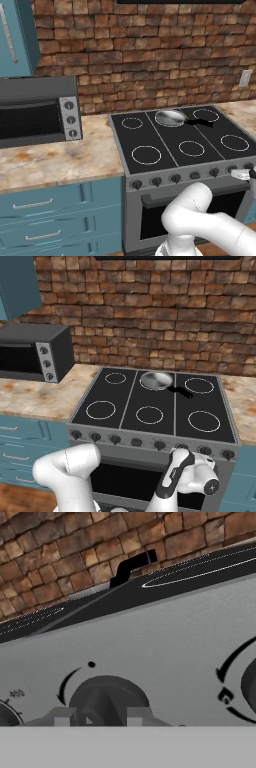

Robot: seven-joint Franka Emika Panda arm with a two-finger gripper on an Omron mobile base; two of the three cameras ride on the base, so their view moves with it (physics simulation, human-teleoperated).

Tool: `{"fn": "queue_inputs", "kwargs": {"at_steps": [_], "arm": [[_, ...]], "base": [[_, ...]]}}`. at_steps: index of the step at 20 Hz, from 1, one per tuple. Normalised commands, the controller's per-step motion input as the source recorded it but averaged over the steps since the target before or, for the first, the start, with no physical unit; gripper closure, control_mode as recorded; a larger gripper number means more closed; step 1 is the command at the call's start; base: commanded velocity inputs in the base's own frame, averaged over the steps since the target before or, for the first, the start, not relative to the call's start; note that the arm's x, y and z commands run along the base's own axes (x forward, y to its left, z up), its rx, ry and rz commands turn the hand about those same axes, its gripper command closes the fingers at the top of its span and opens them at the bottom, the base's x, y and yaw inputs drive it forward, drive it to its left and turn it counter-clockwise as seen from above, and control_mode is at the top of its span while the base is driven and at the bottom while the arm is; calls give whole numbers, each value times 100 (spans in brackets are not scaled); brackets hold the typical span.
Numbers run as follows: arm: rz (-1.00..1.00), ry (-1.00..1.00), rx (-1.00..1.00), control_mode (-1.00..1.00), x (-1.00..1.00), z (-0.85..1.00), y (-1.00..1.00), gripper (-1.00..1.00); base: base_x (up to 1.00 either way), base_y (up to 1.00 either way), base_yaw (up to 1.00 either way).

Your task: Turn on the rear center burner of the stove.

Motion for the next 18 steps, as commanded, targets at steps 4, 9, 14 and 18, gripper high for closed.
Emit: {"fn": "queue_inputs", "kwargs": {"at_steps": [4, 9, 14, 18], "arm": [[0, 0, 0, -100, 0, -1, 0, 100], [0, 0, -11, -100, 4, -5, 22, 100], [6, 0, -52, -100, 28, -40, 9, 100], [13, 0, -50, -100, 17, -31, 0, 100]], "base": [[0, 0, 0], [0, 0, 0], [0, 0, 0], [0, 0, 0]]}}
